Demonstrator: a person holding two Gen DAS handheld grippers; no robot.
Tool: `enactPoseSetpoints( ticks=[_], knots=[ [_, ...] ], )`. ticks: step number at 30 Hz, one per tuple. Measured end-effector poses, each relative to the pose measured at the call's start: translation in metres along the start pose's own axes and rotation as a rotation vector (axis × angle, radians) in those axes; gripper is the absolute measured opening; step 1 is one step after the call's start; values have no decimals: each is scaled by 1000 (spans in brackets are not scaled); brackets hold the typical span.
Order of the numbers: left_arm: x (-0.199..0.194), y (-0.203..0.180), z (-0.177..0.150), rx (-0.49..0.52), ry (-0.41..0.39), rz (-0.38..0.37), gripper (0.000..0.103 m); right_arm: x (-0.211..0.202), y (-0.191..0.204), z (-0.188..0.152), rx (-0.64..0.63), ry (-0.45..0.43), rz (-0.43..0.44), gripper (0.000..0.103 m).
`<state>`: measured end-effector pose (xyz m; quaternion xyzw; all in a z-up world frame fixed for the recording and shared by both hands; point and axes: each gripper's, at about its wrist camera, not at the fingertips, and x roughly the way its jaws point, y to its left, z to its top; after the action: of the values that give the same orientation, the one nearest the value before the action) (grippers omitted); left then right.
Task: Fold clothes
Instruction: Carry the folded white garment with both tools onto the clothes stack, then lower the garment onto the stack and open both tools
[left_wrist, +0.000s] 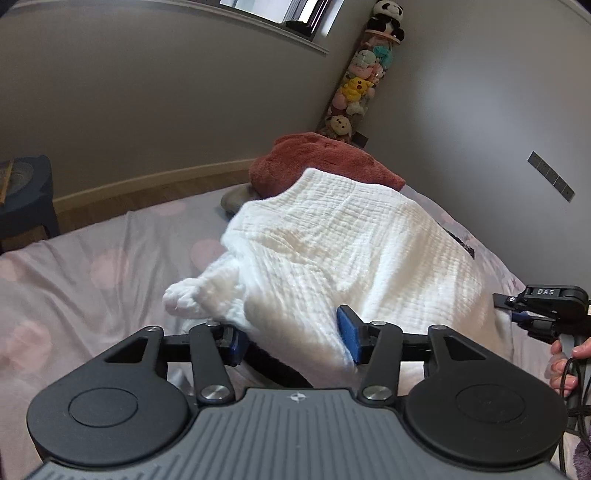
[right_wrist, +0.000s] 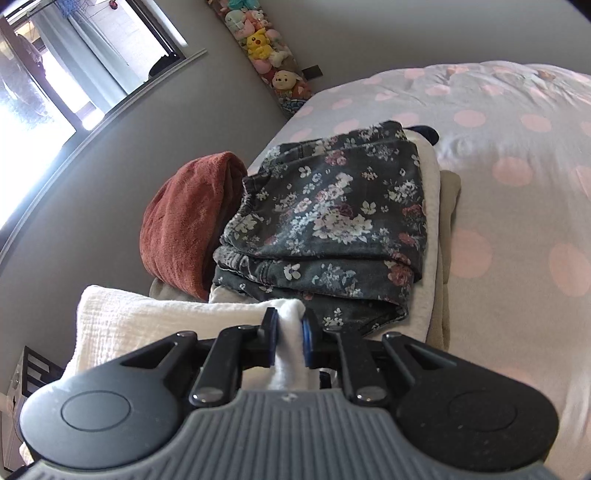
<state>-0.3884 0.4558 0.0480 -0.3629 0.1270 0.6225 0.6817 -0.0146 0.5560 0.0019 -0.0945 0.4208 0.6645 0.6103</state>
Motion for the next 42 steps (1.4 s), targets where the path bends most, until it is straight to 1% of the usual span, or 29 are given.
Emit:
enactPoseSetpoints(
  ticks=[1, 3, 5, 7, 10, 12, 14, 15, 17, 19, 21, 24, 25, 26, 28, 29, 30, 31, 34, 35, 37, 39, 42],
  knots=[
    [-4, 3, 2, 14, 4, 8, 47, -7, 3, 2, -23, -22, -21, 27],
    [-14, 8, 9, 52, 11, 31, 47, -24, 9, 6, -78, -74, -78, 28],
    [-24, 11, 18, 101, 14, 61, 47, -40, 15, 10, -121, -104, -69, 28],
    [-32, 10, 32, 142, -11, 72, 47, -54, 25, 13, -164, -108, -33, 28],
    [-44, 9, 53, 203, -50, 90, 47, -64, 46, 12, -233, -83, 18, 25],
    [-44, -3, 69, 262, -59, 51, 47, -66, 62, 10, -264, -46, 42, 20],
    [-37, -21, 83, 325, -58, -12, 46, -63, 79, 9, -278, -7, 64, 19],
    [-31, -30, 90, 353, -60, -51, 44, -62, 87, 8, -280, 10, 74, 19],
    [-17, -49, 102, 415, -60, -130, 44, -59, 101, 7, -293, 16, 93, 18],
    [0, -66, 107, 459, -63, -189, 43, -51, 108, 5, -302, 11, 101, 18],
    [24, -78, 107, 501, -43, -211, 42, -42, 115, 3, -311, 7, 108, 18],
    [63, -95, 103, 559, -17, -228, 39, -29, 125, 1, -324, 0, 120, 17],
    [74, -97, 101, 570, -10, -232, 39, -24, 128, 0, -329, -2, 123, 16],
    [85, -99, 100, 580, -3, -237, 39, -16, 128, -2, -325, 7, 125, 13],
    [105, -100, 95, 596, 21, -244, 38, 1, 128, -7, -314, 28, 128, 10],
    [114, -99, 92, 601, 47, -235, 36, 10, 127, -10, -300, 42, 131, 7],
    [124, -98, 89, 606, 74, -226, 32, 20, 125, -13, -284, 57, 133, 7],
    [134, -95, 85, 606, 110, -214, 31, 29, 123, -16, -269, 72, 136, 6],
    [158, -78, 76, 593, 188, -186, 31, 51, 116, -29, -216, 97, 149, 4],
    [162, -73, 75, 576, 198, -186, 31, 55, 116, -32, -216, 97, 149, 0],
    [169, -62, 73, 542, 217, -188, 31, 63, 116, -38, -220, 94, 147, 0],
    [172, -56, 71, 535, 216, -192, 31, 69, 118, -42, -235, 92, 142, 0],
    [171, -58, 69, 543, 207, -195, 31, 70, 119, -44, -260, 94, 137, 0]
  ],
)
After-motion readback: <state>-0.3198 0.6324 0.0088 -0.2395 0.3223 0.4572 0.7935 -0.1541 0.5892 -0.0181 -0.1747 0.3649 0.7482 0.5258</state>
